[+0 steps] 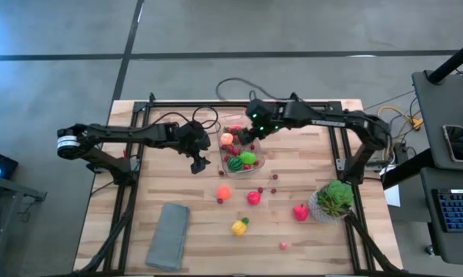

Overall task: Pick and placing Produce into tupperware
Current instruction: Put the red strawberry into the transparent container, then put the red cherry into the transparent container

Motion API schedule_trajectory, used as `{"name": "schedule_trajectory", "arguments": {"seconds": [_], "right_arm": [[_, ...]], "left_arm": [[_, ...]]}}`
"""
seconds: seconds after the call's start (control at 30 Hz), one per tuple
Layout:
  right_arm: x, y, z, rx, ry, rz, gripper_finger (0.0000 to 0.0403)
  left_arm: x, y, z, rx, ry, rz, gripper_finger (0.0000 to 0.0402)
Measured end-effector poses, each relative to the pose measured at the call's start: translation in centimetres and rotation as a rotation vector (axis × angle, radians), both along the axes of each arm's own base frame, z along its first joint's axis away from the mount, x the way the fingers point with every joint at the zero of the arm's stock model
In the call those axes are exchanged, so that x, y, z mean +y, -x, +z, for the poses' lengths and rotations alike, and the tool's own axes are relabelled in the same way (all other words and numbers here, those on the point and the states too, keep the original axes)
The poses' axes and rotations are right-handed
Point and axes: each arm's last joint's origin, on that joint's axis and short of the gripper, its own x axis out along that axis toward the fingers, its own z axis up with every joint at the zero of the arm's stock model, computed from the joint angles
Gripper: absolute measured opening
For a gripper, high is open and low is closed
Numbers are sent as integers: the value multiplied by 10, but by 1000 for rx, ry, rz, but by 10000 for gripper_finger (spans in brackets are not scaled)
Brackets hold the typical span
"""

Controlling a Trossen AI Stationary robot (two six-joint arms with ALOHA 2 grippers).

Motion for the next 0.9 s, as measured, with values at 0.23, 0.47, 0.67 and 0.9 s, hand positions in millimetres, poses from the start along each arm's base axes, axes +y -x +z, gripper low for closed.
{"name": "schedule_trajectory", "arguments": {"seconds": [0.23,0.47,0.67,0.9], "right_arm": [[-1,-14,20,12,62,-64,260],[4,16,59,145,170,-118,271],[11,43,81,248,295,-167,264],[18,70,94,261,332,-182,269]], "left_arm": [[-2,1,-1,12,8,-49,279],[-16,3,-15,16,-12,-219,279],[-32,-3,-33,-81,-60,-285,279],[-54,-20,-45,-82,-283,-249,263]]}}
